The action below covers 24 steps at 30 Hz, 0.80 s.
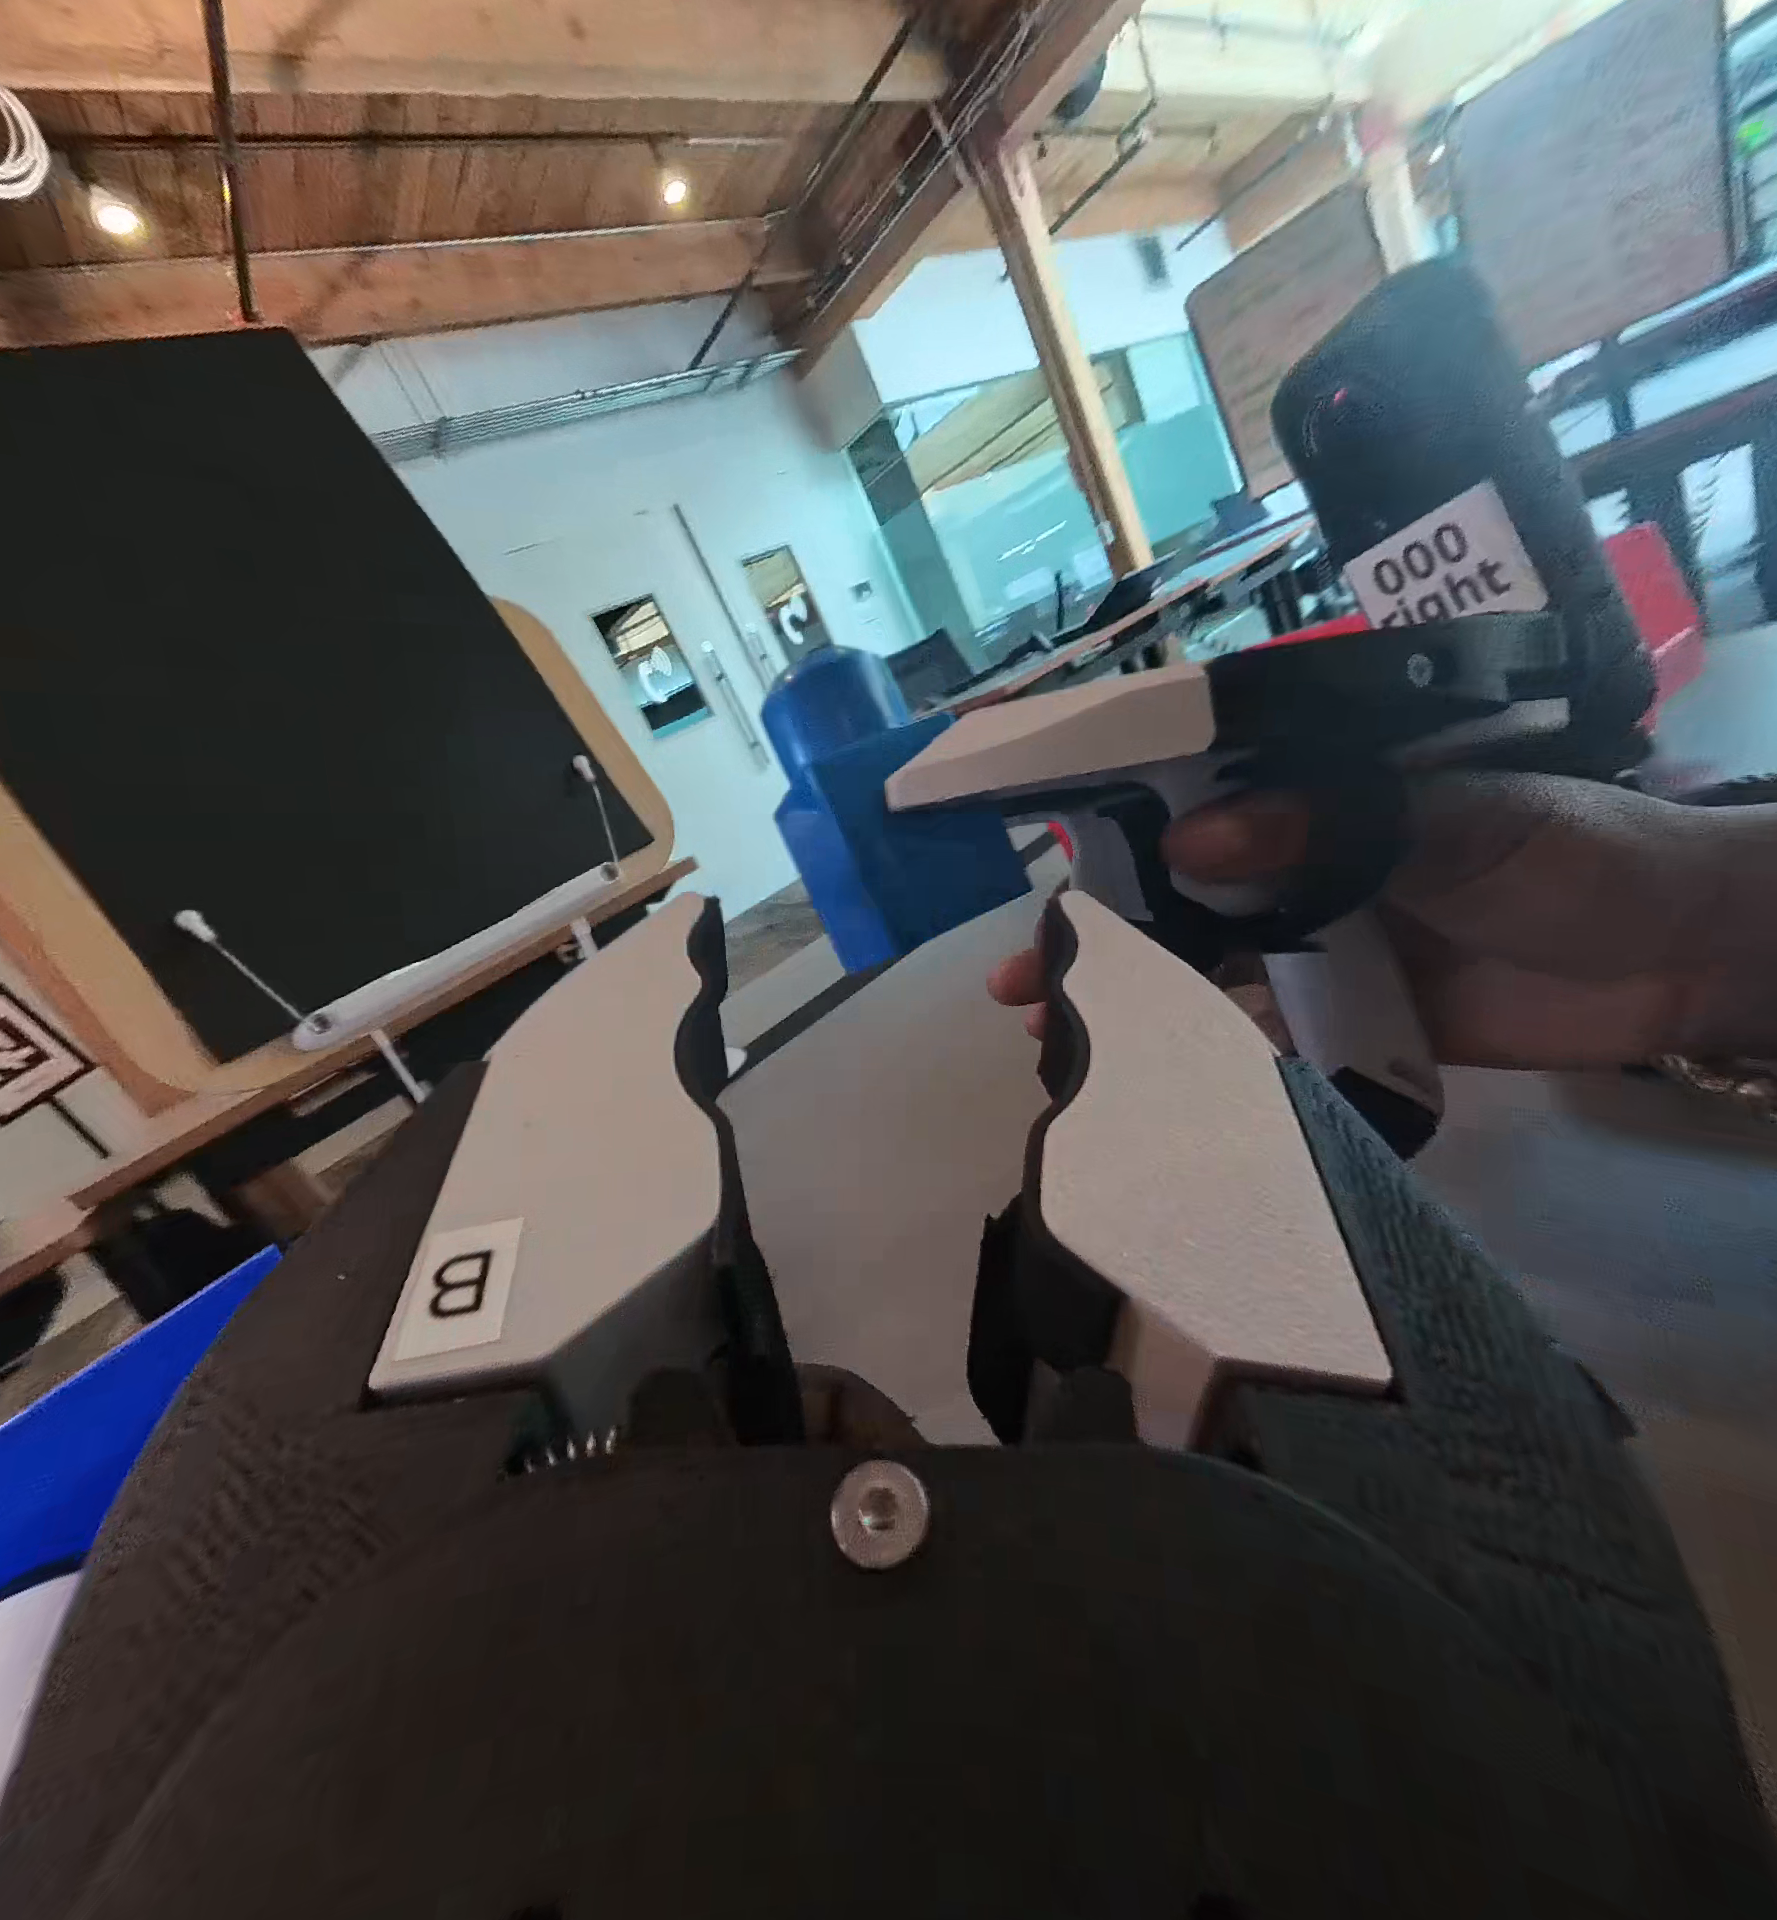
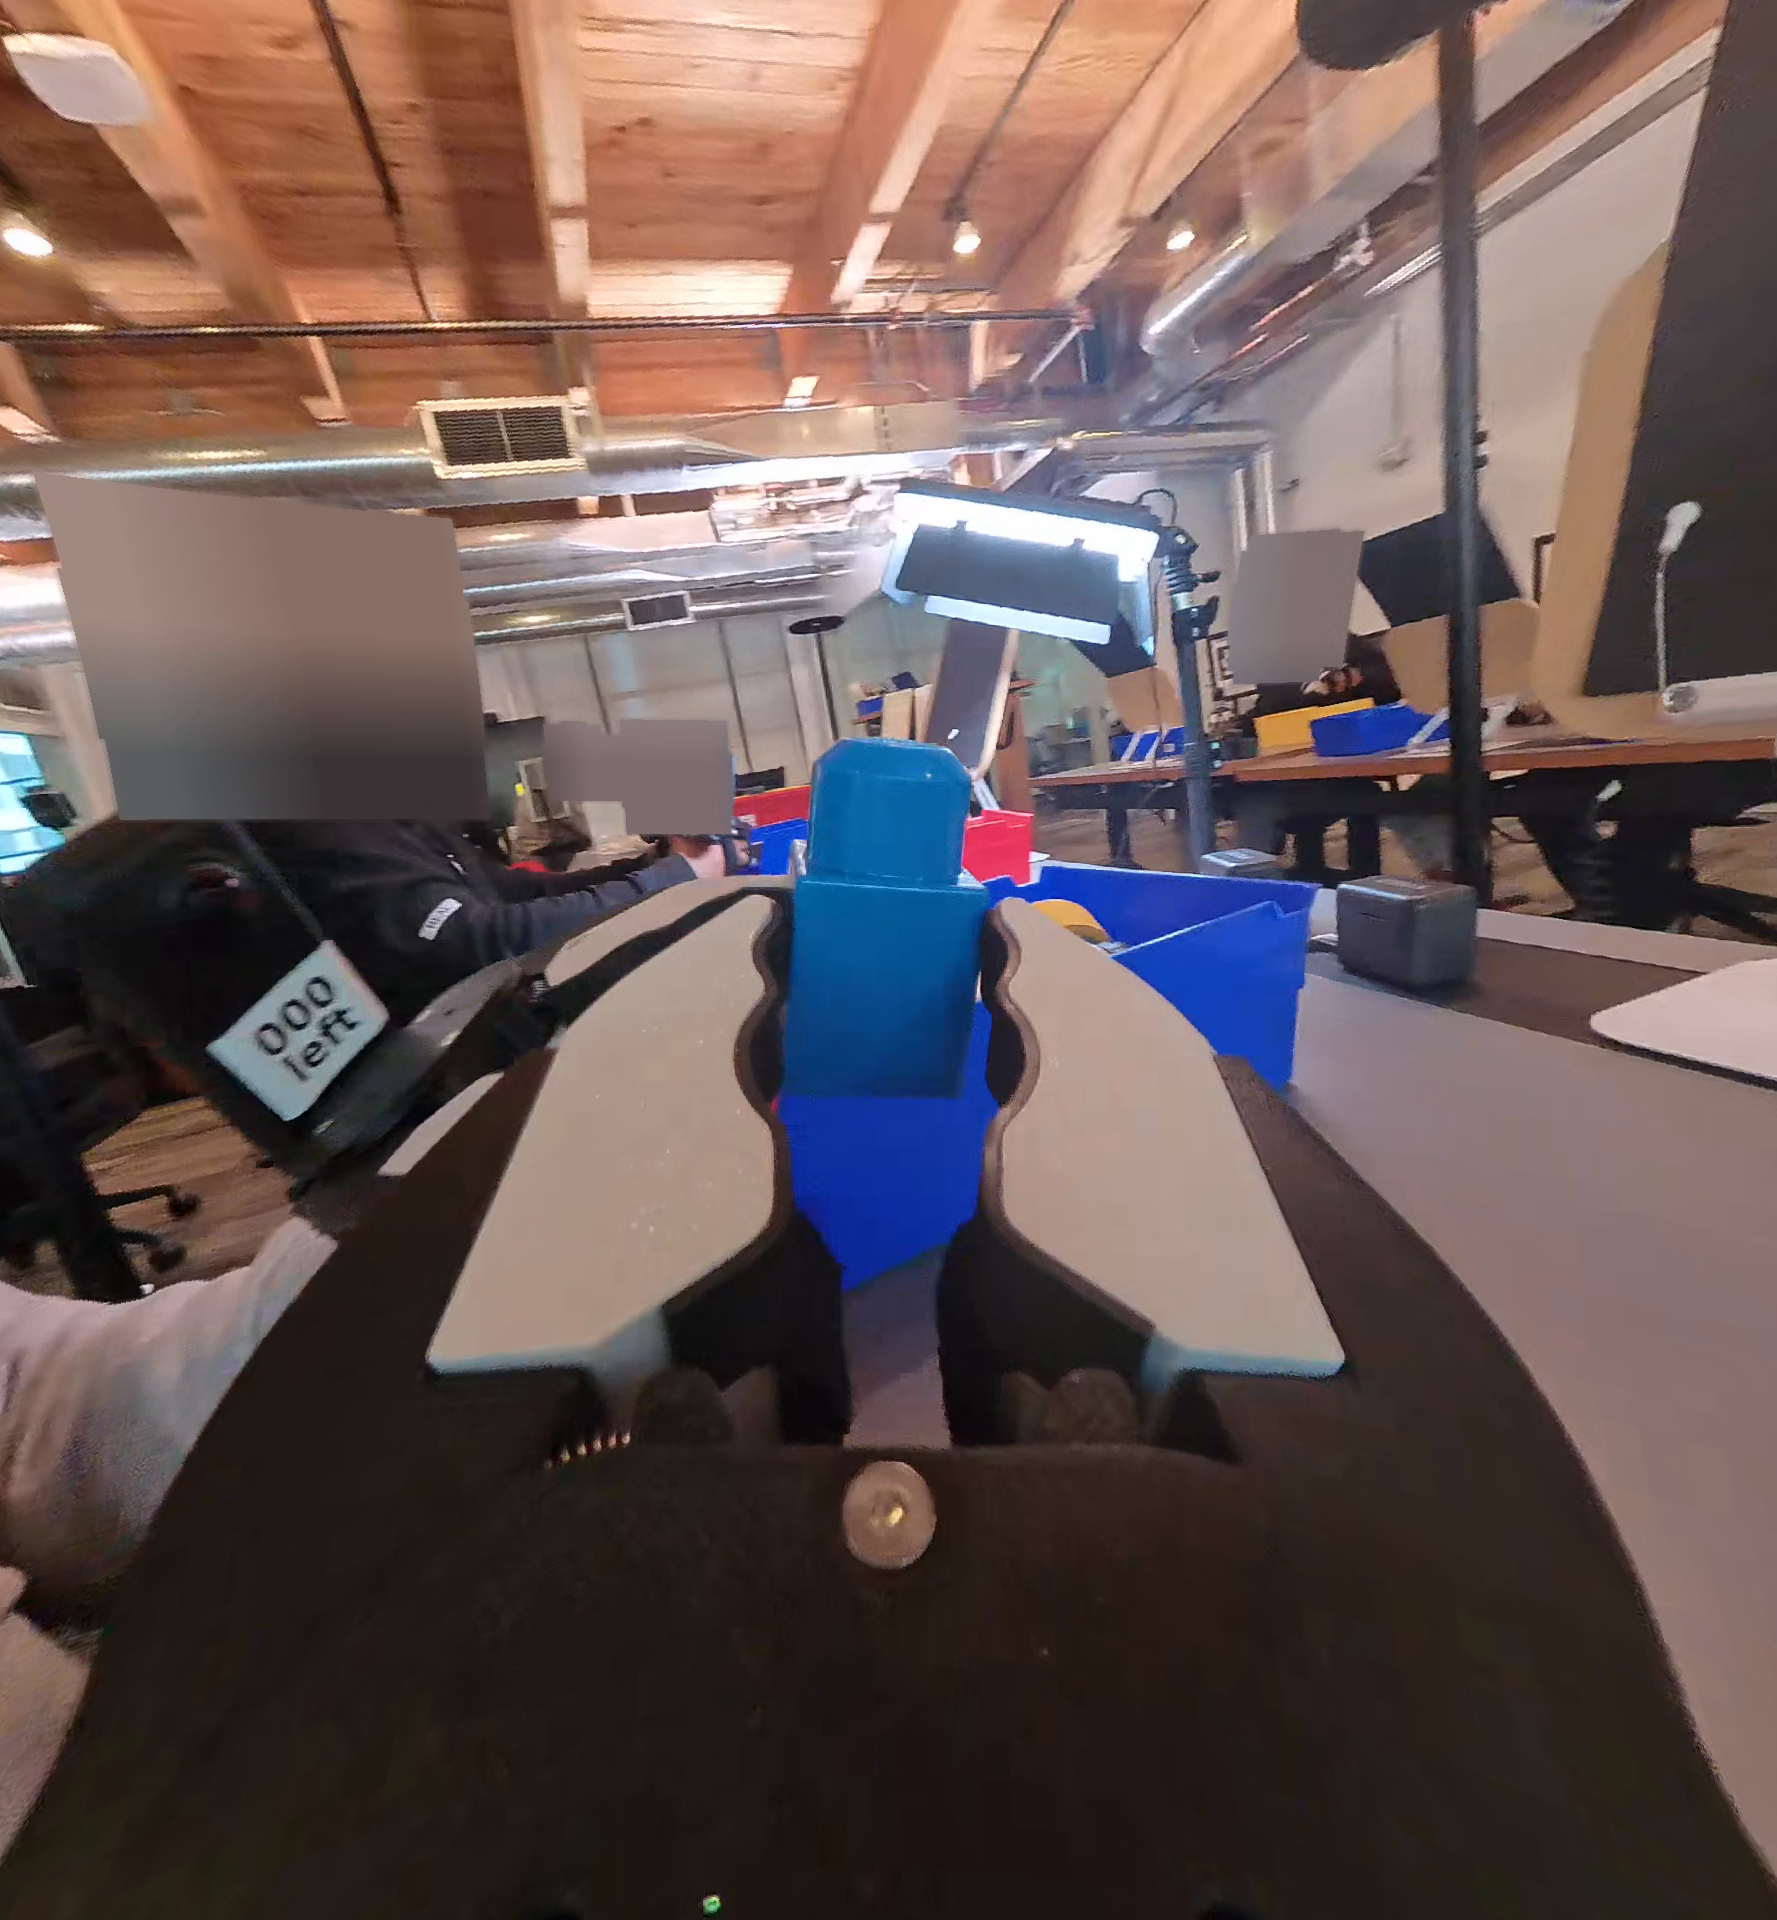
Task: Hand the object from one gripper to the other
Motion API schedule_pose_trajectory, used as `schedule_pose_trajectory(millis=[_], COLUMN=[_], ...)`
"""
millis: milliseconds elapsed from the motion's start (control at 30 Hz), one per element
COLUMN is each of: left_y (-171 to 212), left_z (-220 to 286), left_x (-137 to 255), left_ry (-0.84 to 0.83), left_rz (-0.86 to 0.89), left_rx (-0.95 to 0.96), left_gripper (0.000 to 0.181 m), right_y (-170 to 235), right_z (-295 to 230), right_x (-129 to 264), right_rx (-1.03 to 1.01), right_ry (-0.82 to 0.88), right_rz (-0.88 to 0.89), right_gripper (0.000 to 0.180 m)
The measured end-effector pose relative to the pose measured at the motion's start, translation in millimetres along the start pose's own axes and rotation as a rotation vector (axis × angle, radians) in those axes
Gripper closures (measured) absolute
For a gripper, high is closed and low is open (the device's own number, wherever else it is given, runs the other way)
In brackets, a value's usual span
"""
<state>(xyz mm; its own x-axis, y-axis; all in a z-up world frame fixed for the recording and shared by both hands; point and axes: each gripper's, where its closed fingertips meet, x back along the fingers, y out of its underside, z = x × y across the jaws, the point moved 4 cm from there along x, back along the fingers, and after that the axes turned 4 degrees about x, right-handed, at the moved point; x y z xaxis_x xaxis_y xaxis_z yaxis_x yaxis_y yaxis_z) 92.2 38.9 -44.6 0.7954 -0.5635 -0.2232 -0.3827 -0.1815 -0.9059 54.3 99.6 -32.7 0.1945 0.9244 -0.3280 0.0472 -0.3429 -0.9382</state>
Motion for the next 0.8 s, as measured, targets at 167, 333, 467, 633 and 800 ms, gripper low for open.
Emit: schedule_pose_trajectory(millis=[167,333,467,633,800], left_y=[6.1,12.3,8.6,10.1,7.2], left_z=[12.5,7.9,2.9,8.1,14.8], left_x=[-11.6,-12.3,-7.0,-10.2,-13.3], left_ry=[-0.052,-0.075,-0.067,-0.079,-0.118], left_rz=[-0.073,-0.120,-0.080,-0.113,-0.104], left_rx=[-0.015,0.014,0.041,-0.011,-0.092], left_gripper=[0.125,0.143,0.175,0.125,0.127], right_y=[8.4,7.4,-2.8,-5.4,4.7], right_z=[1.0,-1.2,-2.8,3.8,-4.9], right_x=[-2.9,-2.8,1.1,5.1,-2.1], right_rx=[-0.005,-0.001,0.008,0.026,0.044], right_ry=[0.043,0.041,0.029,0.092,0.062], right_rz=[-0.004,0.005,0.057,0.084,0.068], right_gripper=[0.144,0.144,0.144,0.144,0.144])
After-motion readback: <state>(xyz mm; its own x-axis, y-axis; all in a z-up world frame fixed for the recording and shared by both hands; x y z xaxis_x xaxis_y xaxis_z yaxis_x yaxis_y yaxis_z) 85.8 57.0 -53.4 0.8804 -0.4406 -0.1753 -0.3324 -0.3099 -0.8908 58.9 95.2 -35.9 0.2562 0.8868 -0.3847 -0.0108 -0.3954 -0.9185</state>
